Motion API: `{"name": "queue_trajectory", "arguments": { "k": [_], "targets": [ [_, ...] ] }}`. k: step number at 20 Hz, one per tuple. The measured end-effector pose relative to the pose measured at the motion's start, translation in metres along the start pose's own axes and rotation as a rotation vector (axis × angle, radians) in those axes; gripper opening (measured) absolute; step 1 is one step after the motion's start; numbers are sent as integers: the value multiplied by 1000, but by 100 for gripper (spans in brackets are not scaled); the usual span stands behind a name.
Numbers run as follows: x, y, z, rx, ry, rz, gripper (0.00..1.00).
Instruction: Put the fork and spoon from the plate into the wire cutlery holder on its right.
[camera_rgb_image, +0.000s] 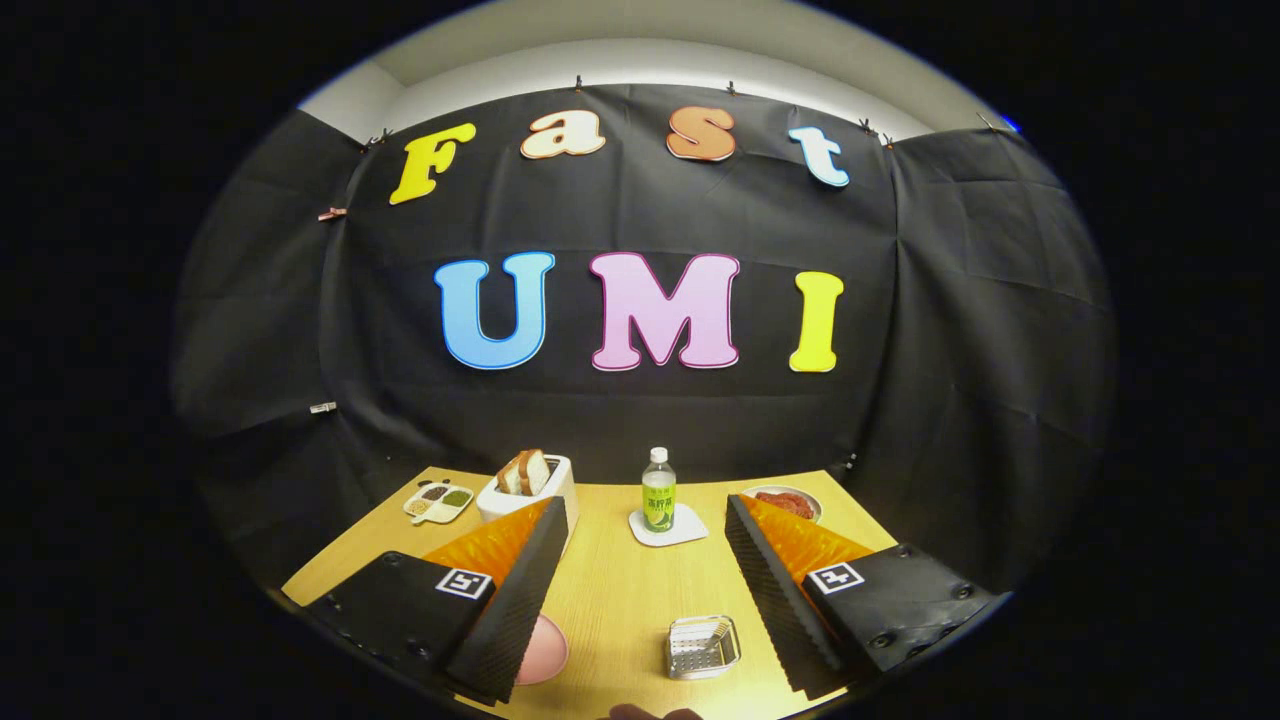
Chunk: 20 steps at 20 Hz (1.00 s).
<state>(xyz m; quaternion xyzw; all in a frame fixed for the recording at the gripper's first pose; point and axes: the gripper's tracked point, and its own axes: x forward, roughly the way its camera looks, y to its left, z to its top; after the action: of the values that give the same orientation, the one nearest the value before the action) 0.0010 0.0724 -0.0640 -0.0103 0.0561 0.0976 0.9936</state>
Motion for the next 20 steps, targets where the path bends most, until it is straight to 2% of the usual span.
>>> {"name": "queue_trajectory", "arguments": {
  "k": [5, 11, 20],
  "targets": [
    [8, 27, -35, -11, 94, 55, 98],
    [17, 73, -109, -30, 342, 185, 99],
    [12, 121, -207, -126, 656, 286, 99]
  ]
}}
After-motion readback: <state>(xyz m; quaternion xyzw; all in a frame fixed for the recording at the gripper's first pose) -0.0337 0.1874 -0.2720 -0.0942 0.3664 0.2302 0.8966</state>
